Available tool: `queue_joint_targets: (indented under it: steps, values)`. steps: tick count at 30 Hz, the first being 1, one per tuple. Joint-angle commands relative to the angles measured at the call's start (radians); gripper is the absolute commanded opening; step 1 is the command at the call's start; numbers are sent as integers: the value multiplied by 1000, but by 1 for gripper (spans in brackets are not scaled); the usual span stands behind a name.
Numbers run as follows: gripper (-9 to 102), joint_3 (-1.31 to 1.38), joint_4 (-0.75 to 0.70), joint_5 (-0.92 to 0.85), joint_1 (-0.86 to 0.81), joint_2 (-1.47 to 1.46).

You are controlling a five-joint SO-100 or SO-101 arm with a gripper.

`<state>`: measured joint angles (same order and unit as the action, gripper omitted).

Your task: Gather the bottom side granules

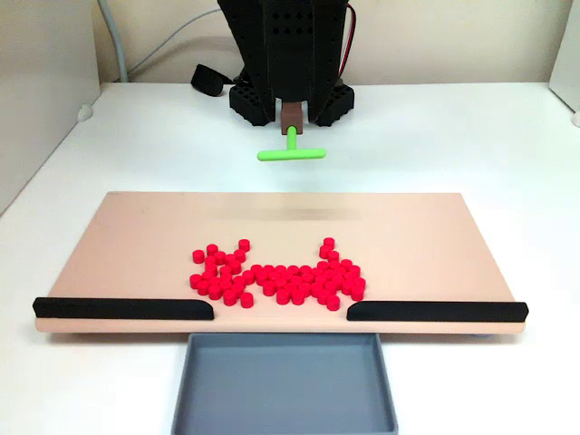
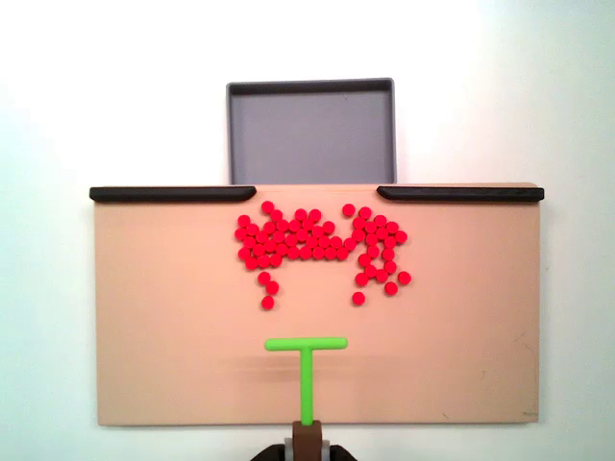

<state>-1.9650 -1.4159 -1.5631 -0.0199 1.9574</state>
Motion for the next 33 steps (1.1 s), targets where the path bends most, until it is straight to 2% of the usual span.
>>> queue_joint_targets:
  steps: [1, 20, 33]
  values:
    - [0, 6, -2, -34, -25, 5]
    - [0, 20, 9, -31, -51, -92]
    - [0, 20, 8, -23, -32, -26]
